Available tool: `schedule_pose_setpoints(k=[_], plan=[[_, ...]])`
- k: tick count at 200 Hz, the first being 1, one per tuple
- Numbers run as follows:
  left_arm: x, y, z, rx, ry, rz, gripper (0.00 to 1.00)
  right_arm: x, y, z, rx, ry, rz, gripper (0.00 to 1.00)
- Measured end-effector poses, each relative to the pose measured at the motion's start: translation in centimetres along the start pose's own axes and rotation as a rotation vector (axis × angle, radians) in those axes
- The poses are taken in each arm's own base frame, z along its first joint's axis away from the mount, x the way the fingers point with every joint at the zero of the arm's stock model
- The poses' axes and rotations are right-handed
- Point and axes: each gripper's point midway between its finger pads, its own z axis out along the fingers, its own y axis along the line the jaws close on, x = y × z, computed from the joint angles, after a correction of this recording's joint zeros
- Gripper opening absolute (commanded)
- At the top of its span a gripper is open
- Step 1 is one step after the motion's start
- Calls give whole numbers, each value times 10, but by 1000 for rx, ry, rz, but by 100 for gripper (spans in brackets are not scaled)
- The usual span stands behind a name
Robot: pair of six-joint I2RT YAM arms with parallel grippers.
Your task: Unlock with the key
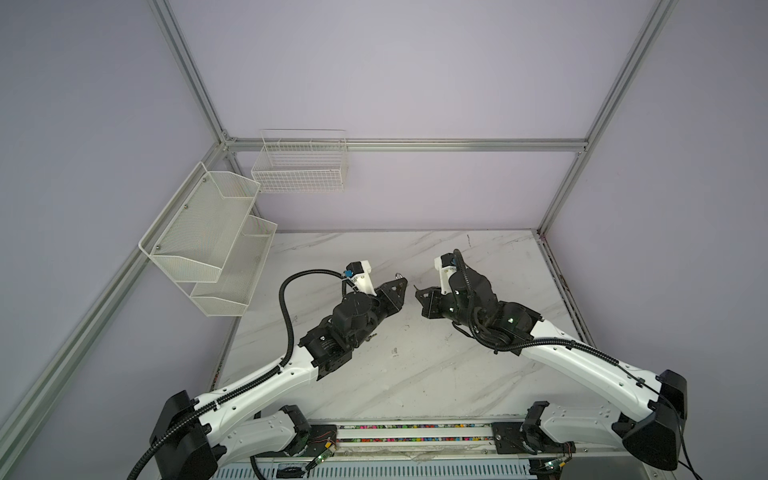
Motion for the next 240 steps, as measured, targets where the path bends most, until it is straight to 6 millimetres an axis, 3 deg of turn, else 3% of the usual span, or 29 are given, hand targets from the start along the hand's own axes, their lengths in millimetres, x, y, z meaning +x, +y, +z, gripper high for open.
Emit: schedule_pose_setpoints(k=[28, 94, 240], plan=[[-2, 1, 0, -8, -13, 9, 9, 0, 2, -1, -11, 4, 14, 0], [-4, 2, 0, -14, -21, 10, 9, 6, 29, 1, -111, 18, 2, 0], [-4, 4, 0, -23, -24, 0, 9, 3, 33, 3, -115, -9, -9, 0]])
